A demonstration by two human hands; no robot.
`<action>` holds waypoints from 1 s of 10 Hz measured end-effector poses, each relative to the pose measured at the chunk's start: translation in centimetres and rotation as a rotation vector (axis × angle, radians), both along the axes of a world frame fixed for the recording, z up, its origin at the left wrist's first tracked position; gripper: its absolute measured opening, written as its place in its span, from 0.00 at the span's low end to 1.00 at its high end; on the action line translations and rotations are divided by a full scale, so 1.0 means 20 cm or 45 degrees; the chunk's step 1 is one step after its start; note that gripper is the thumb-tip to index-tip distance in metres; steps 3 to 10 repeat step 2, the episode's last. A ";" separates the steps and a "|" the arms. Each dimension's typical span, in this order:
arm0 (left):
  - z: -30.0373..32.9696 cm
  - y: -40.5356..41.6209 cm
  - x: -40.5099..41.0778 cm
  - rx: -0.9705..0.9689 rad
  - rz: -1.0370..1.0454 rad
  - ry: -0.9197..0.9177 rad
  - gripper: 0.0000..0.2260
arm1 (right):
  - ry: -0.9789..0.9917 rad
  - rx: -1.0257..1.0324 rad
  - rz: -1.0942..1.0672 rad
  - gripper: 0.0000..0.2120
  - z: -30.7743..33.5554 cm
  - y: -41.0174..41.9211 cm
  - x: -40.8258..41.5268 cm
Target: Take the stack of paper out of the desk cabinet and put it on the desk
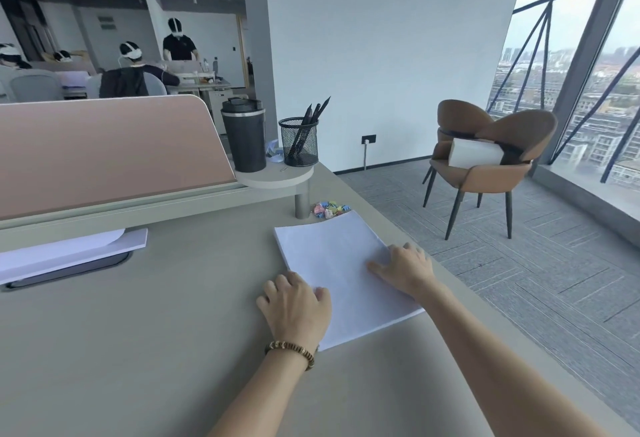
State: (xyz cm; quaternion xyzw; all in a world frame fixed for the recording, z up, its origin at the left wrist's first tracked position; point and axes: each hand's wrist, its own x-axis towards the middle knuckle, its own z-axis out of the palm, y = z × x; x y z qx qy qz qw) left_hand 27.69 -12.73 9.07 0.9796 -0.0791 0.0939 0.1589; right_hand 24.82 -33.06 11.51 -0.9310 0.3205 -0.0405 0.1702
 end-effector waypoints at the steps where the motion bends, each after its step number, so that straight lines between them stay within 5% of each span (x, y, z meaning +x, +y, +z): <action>1: -0.01 0.01 0.01 -0.020 0.013 0.029 0.21 | 0.007 -0.068 0.009 0.31 0.00 0.00 0.01; 2: 0.00 0.03 0.02 -0.075 0.002 0.077 0.30 | -0.122 0.013 0.003 0.29 0.02 0.01 0.00; 10: 0.00 0.03 0.02 -0.075 0.002 0.077 0.30 | -0.122 0.013 0.003 0.29 0.02 0.01 0.00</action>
